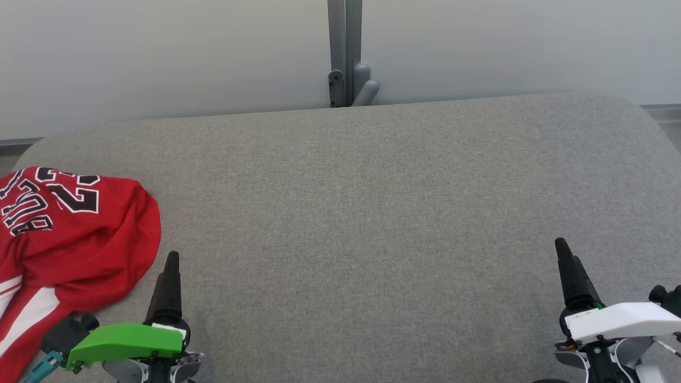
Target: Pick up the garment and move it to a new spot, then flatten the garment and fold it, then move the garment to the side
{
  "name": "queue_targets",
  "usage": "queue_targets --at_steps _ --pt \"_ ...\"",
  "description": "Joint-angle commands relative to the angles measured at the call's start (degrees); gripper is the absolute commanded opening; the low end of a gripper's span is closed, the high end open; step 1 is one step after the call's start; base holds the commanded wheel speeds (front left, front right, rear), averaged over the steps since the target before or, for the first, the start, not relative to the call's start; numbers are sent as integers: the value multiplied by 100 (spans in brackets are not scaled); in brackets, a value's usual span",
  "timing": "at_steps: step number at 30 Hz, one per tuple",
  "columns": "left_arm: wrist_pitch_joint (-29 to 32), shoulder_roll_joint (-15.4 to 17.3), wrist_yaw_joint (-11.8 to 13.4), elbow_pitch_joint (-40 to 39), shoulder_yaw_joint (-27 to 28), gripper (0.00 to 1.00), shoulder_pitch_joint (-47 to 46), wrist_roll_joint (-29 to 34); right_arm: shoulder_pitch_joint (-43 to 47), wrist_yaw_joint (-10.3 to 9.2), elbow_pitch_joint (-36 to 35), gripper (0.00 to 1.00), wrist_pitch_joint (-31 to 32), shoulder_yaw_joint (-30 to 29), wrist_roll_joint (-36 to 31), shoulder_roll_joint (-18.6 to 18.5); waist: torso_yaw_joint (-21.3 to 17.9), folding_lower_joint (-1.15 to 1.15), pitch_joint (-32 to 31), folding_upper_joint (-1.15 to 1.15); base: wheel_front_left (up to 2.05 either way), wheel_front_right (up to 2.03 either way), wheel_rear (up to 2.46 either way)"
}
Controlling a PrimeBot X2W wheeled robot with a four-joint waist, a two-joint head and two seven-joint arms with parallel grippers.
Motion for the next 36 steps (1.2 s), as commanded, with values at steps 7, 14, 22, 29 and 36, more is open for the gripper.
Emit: queue_targets --at_steps 7,14,22,29,36 --pt "-179 45 -66 -37 -56 100 -63 827 25 3 -170 100 -187 90 -837 -98 27 0 3 0 0 0 0" --pt "-320 26 -108 5 -93 100 -41 1446 77 2 -245 100 -331 150 -1489 -118 50 0 3 0 0 0 0" --pt "-470 13 -141 -6 -131 100 -4 2057 168 3 -310 100 -485 186 -2152 -140 72 0 6 0 0 0 0" --pt "-591 9 -158 3 -156 100 20 2566 220 3 -355 100 -614 198 -2682 -164 80 0 -7 0 0 0 0" --pt "-722 10 -178 37 -171 100 41 3108 288 3 -416 100 -743 184 -3235 -166 89 0 -11 0 0 0 0"
